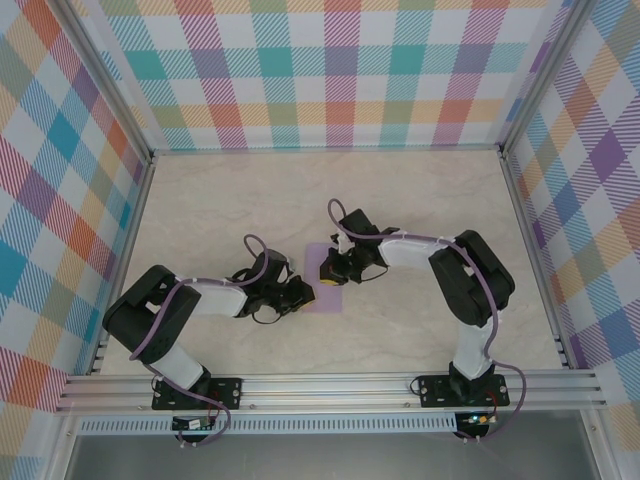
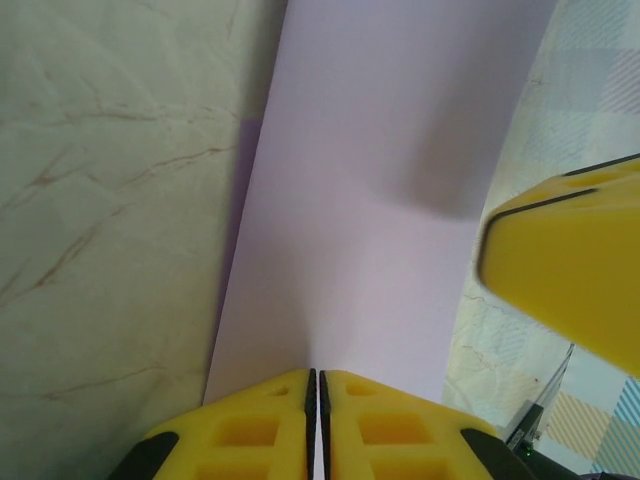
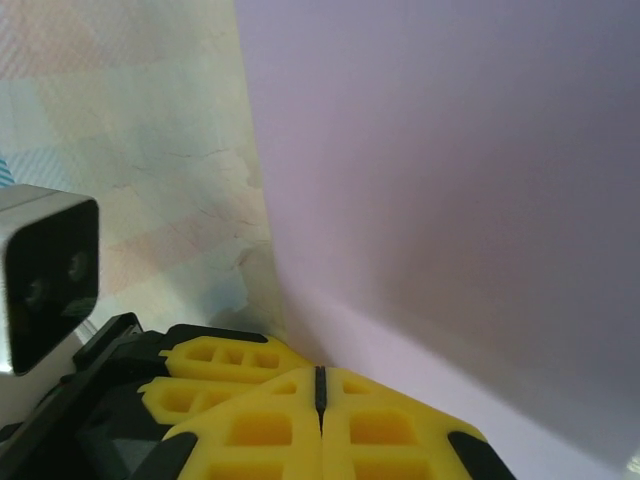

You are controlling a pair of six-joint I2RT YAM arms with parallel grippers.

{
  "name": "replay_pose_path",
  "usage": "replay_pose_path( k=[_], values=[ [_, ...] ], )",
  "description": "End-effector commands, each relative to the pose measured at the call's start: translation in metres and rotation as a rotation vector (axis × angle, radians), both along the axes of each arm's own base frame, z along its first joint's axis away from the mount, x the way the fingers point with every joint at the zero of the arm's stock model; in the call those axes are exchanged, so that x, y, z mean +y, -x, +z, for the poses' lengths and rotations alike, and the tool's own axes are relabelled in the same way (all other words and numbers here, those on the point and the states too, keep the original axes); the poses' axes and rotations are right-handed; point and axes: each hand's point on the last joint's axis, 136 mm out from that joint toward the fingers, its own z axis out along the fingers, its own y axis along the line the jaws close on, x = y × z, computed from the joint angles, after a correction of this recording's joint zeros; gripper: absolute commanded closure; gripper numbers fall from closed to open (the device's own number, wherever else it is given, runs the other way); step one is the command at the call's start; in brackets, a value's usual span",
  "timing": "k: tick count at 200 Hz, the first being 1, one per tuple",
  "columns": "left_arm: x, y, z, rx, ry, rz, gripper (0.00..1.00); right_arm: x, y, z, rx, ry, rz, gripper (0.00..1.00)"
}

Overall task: Fold a paper plane with a square sheet of paper (pick it up from the middle)
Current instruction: Move the paper to the center of the table, then third fold the triangle at the center of the table.

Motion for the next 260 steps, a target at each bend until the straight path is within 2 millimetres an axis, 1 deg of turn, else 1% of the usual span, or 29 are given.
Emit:
replay_pose_path(
  k=[1,23,37,60,75,89,103,125,138,149,165,196,227,260],
  values=[
    [0.003,0.006,-0.007,0.021,-0.008,0.008,0.89,0.008,-0.002,0.009,-0.01,-0.031,0.012,0.95],
    [0.002,0.017,-0.013,0.046,-0.028,0.019,0.89,0.0,-0.001,0.012,-0.034,0.002,-0.005,0.94],
    [0.0,0.024,-0.017,0.064,-0.045,0.041,0.89,-0.009,0.0,0.014,-0.052,0.025,-0.03,0.92],
    [0.001,0.033,-0.02,0.085,-0.072,0.111,0.89,-0.027,0.006,0.017,-0.068,0.064,-0.09,0.79],
    [0.001,0.035,-0.016,0.095,-0.076,0.157,0.89,-0.04,0.011,0.017,-0.066,0.084,-0.132,0.71],
    [-0.004,0.033,-0.005,0.084,-0.053,0.174,0.88,-0.051,0.016,0.017,-0.059,0.1,-0.168,0.65],
    [-0.014,0.027,0.014,0.049,-0.018,0.158,0.87,-0.062,0.021,0.018,-0.055,0.115,-0.199,0.61],
    [-0.023,0.012,0.045,-0.034,-0.025,0.107,0.83,-0.074,0.029,0.021,-0.056,0.127,-0.227,0.56],
    [-0.023,0.002,0.054,-0.066,-0.033,0.092,0.83,-0.078,0.033,0.022,-0.049,0.126,-0.23,0.54],
    [-0.022,-0.006,0.056,-0.079,-0.045,0.088,0.84,-0.077,0.038,0.022,-0.037,0.111,-0.223,0.53],
    [-0.016,-0.017,0.051,-0.084,-0.072,0.089,0.85,-0.075,0.044,0.022,-0.011,0.089,-0.208,0.53],
    [-0.006,-0.032,0.03,-0.053,-0.114,0.103,0.87,-0.074,0.052,0.017,0.021,0.072,-0.199,0.53],
    [-0.007,-0.035,0.01,-0.016,-0.142,0.09,0.89,-0.073,0.059,0.013,0.049,0.058,-0.185,0.53],
    [-0.002,-0.031,-0.007,0.017,-0.174,0.096,0.89,-0.075,0.065,0.007,0.077,0.058,-0.188,0.53]
  ],
)
